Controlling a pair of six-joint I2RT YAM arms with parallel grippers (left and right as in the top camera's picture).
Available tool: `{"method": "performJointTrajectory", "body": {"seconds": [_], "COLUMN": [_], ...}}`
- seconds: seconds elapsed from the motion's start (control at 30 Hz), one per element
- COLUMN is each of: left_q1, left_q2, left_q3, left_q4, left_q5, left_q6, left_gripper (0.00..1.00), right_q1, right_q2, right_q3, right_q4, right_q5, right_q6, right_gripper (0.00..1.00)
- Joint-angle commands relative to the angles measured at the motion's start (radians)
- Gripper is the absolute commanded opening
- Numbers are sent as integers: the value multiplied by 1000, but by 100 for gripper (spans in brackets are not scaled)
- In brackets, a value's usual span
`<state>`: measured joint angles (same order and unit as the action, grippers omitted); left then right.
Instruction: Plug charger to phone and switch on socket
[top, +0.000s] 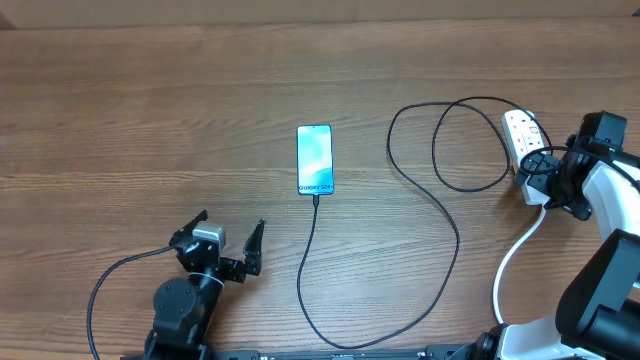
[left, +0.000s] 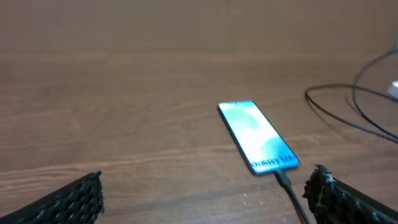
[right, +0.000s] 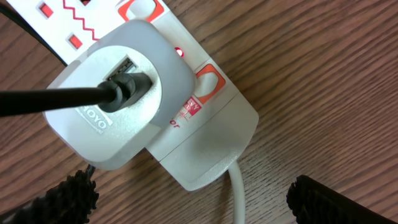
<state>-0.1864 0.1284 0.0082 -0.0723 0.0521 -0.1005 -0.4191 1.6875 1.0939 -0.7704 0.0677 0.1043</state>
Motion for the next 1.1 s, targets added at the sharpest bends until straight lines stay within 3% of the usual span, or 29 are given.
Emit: {"method": "performJointTrajectory", "body": {"seconds": [0.0, 0.2, 0.33, 1.07], "left_q1": [45, 102, 103, 103], "left_q2": [-58, -124, -126, -124], "left_q3": [-3, -3, -3, -3], "left_q4": [-6, -6, -7, -6], "left_q5": [-59, -59, -59, -56], "left_q6": [27, 31, 80, 79], "left_gripper": [100, 100, 100, 100], "right_q1": [-1, -1, -1, -1], "right_q2": [-19, -19, -19, -19], "right_q3": [19, 19, 19, 19], "right_q4": [5, 5, 5, 5], "right_q5": [9, 9, 9, 9], "right_q6": [-2, -2, -2, -2], "right_gripper": [100, 100, 100, 100]}}
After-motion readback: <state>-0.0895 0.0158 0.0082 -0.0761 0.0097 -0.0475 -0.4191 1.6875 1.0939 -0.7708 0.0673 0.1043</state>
